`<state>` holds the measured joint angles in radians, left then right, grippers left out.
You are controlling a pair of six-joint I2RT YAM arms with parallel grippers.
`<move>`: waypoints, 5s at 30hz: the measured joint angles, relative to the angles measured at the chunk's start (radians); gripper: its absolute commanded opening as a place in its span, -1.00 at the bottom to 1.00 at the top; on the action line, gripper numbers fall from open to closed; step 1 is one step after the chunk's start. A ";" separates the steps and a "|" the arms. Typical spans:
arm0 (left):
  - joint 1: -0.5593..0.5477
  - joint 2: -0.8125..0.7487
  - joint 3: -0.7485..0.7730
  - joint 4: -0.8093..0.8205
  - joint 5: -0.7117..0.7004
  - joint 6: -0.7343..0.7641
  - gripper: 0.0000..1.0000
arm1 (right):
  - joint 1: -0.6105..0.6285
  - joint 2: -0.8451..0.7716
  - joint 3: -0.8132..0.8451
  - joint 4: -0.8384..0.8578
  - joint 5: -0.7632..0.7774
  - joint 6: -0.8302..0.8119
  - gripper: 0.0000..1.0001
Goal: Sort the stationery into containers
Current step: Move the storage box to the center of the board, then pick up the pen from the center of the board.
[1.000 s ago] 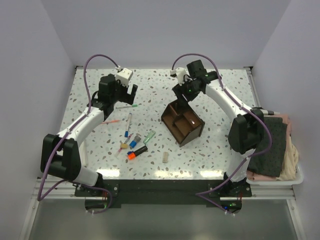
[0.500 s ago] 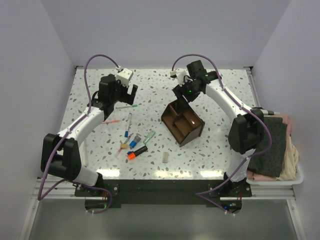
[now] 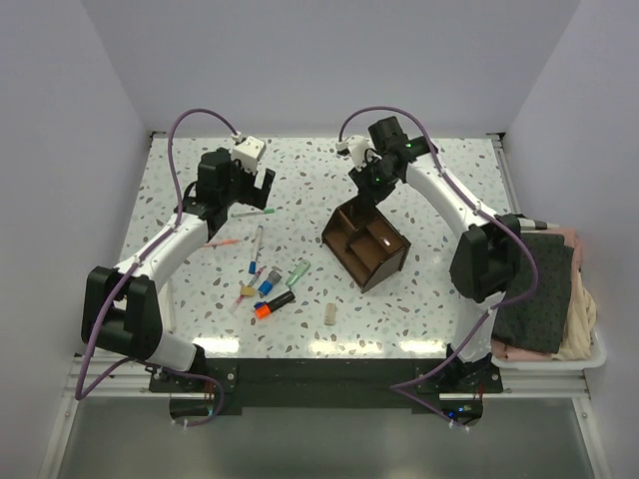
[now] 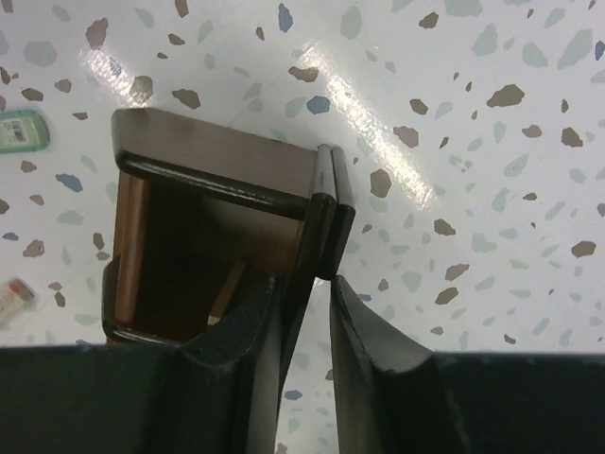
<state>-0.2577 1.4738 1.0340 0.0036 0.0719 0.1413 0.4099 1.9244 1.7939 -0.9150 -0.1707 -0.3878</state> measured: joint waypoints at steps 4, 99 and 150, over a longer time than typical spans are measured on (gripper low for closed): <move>0.000 0.001 0.000 0.000 -0.001 0.000 0.99 | 0.008 0.072 0.111 -0.048 0.003 -0.064 -0.80; 0.006 0.235 0.138 -0.566 -0.035 -0.042 0.26 | 0.100 -0.174 -0.176 0.298 -0.161 -0.078 0.27; 0.381 -0.169 -0.117 -0.544 0.002 -0.013 0.60 | 0.569 0.177 -0.069 0.207 -0.328 -0.892 0.25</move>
<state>0.1234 1.3052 0.9165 -0.5400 0.0738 0.1280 0.9787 2.1010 1.7245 -0.7082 -0.4992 -1.2800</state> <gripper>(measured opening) 0.795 0.624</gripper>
